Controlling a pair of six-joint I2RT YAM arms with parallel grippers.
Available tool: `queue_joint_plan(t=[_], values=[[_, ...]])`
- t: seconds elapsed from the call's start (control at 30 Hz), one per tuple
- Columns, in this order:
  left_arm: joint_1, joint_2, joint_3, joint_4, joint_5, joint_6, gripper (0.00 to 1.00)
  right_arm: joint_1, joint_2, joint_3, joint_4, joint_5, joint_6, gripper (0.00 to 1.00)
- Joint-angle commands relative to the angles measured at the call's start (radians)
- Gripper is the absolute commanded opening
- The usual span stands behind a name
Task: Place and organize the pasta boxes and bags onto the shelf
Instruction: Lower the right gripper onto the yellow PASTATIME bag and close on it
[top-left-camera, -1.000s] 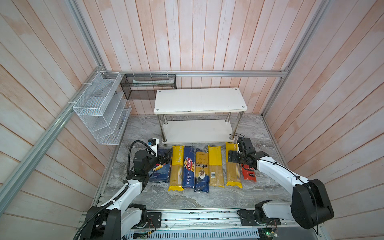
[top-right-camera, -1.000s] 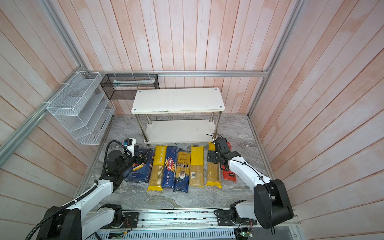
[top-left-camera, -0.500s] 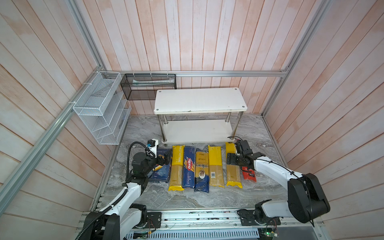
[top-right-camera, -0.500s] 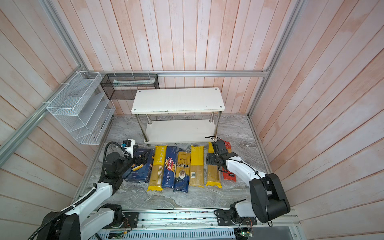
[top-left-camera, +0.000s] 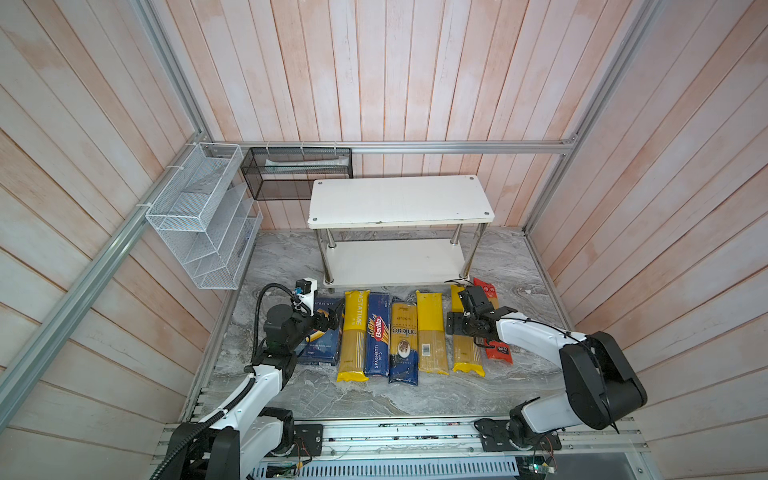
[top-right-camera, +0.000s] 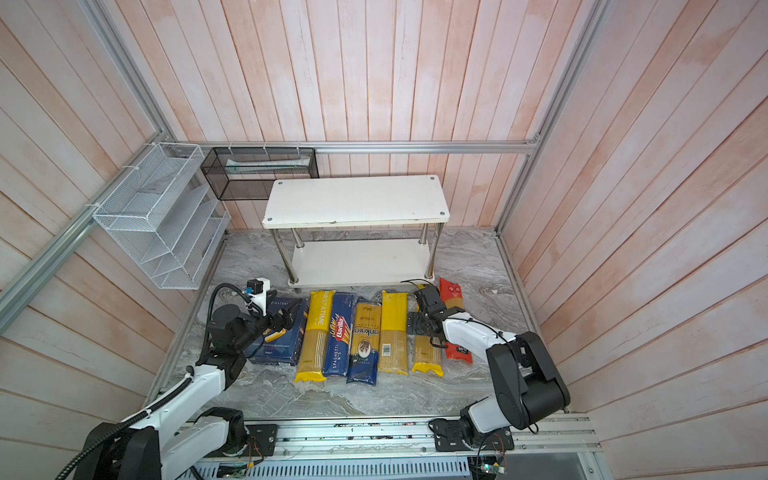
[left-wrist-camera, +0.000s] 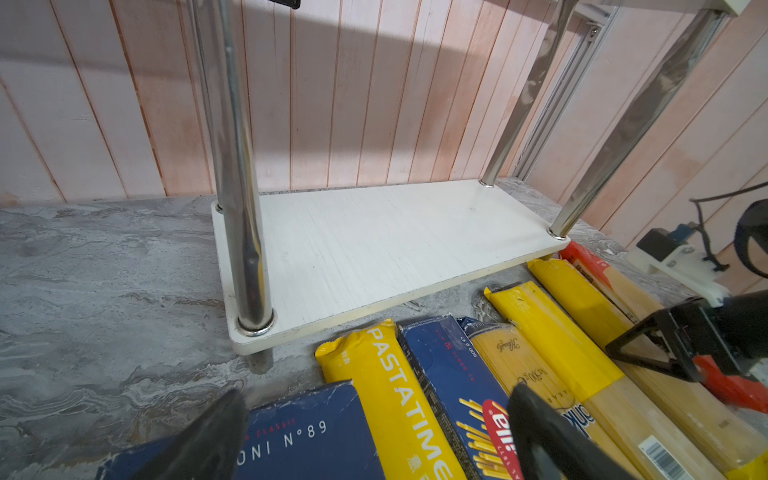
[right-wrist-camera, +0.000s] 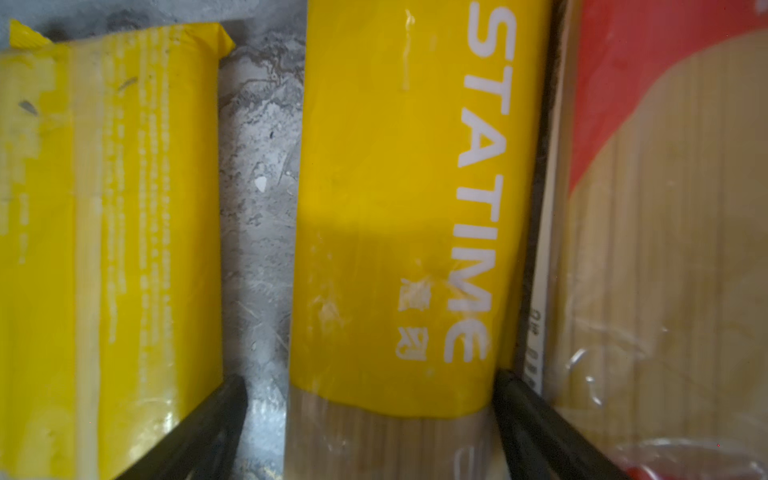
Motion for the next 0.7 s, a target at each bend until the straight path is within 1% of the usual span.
queue_joint_plan(t=[0.0, 0.1, 0.4, 0.53, 0.67], values=[[-0.002, 0.006, 0.004, 0.015, 0.016, 0.015, 1.00, 0.015, 0.025, 0.011, -0.028, 0.016, 0.032, 0.92], [-0.002, 0.006, 0.003, 0.016, 0.017, 0.015, 1.00, 0.014, 0.029, 0.004, -0.025, 0.021, 0.038, 0.92], [-0.002, 0.004, 0.002, 0.015, 0.017, 0.016, 1.00, 0.013, 0.072, 0.036, -0.118, 0.128, 0.025, 0.92], [-0.002, 0.007, 0.005, 0.014, 0.018, 0.015, 1.00, 0.014, 0.109, 0.058, -0.145, 0.136, 0.017, 0.92], [-0.002, 0.010, 0.008, 0.013, 0.022, 0.017, 1.00, 0.016, 0.119, 0.060, -0.135, 0.121, 0.024, 0.92]])
